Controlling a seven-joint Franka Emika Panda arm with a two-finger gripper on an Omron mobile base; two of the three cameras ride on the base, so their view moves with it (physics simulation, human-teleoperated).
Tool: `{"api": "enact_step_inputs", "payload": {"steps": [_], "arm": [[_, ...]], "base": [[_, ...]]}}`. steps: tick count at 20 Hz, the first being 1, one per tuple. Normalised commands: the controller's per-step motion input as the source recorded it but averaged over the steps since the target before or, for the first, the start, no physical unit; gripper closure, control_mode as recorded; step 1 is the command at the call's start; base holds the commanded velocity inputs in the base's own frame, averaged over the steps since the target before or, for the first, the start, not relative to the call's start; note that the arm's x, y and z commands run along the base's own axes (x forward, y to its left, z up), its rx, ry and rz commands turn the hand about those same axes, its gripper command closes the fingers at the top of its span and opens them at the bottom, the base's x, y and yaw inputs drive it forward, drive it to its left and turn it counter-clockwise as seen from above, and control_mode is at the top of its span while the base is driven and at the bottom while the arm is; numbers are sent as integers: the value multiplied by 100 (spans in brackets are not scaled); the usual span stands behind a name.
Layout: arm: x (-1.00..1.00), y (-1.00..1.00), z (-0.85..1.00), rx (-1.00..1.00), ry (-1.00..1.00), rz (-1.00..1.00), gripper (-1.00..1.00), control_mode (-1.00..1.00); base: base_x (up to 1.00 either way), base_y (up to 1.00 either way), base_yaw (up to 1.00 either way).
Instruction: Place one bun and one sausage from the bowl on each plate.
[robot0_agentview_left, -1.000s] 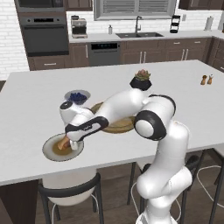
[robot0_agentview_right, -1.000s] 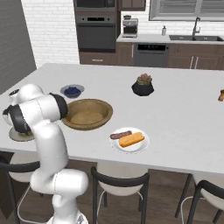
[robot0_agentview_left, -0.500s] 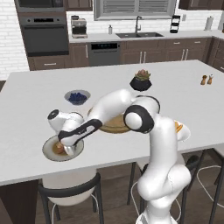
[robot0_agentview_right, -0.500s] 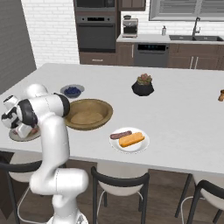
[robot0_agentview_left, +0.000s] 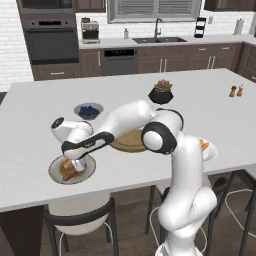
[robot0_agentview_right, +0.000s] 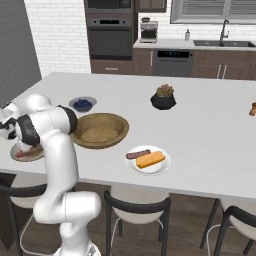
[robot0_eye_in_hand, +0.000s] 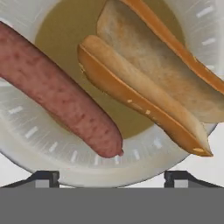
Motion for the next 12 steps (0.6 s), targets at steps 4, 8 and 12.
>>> {"api": "enact_step_inputs", "payload": {"steps": [4,8,12], "arm": [[-92,-96,66,17,-20,-5,-100,-100],[-100,-100,74,23,-36,-3,-100,-100],[-100,-100,99,30,-36,-3,-100,-100]], "base": [[0,0,0],[0,0,0],[0,0,0]]}}
